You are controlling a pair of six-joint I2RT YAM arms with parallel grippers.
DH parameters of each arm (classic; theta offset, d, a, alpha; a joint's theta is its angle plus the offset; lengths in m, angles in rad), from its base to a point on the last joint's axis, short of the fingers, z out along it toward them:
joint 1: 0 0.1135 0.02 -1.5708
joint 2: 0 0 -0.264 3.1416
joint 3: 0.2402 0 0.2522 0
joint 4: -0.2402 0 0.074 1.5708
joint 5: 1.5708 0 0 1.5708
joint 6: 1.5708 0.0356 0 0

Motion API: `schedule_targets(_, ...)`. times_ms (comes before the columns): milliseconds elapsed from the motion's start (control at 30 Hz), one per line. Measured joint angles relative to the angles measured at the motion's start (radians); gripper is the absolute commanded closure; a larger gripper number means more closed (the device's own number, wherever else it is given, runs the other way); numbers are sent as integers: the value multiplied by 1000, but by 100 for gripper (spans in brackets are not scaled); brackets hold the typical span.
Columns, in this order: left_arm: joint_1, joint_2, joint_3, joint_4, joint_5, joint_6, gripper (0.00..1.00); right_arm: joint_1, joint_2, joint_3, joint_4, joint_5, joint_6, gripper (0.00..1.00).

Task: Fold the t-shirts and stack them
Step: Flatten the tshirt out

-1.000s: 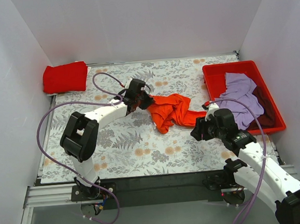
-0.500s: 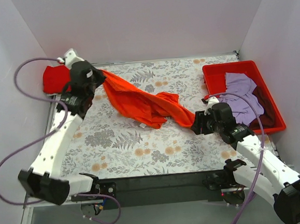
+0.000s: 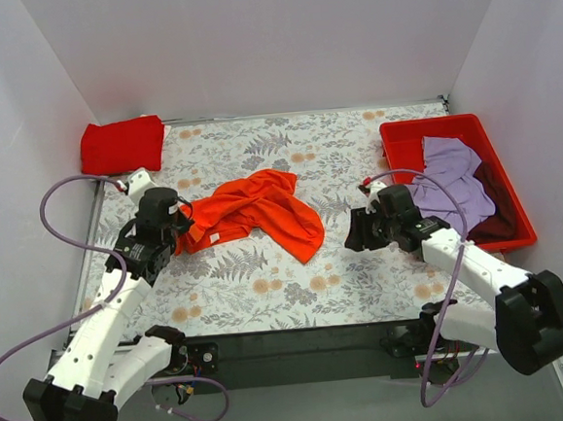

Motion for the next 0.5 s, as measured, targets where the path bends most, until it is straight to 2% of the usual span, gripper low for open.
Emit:
schedule_targets(100, 0, -47, -29, -18, -21, 0, 100, 61, 96, 21, 34, -19, 3, 46)
schedule_targets(233, 0, -90, -34, -20, -42, 0, 100, 204, 237, 98, 69, 10, 48, 47)
schedule_targets(500, 0, -98, -42, -21, -43, 0, 100, 461, 428, 262, 110, 202, 75, 47)
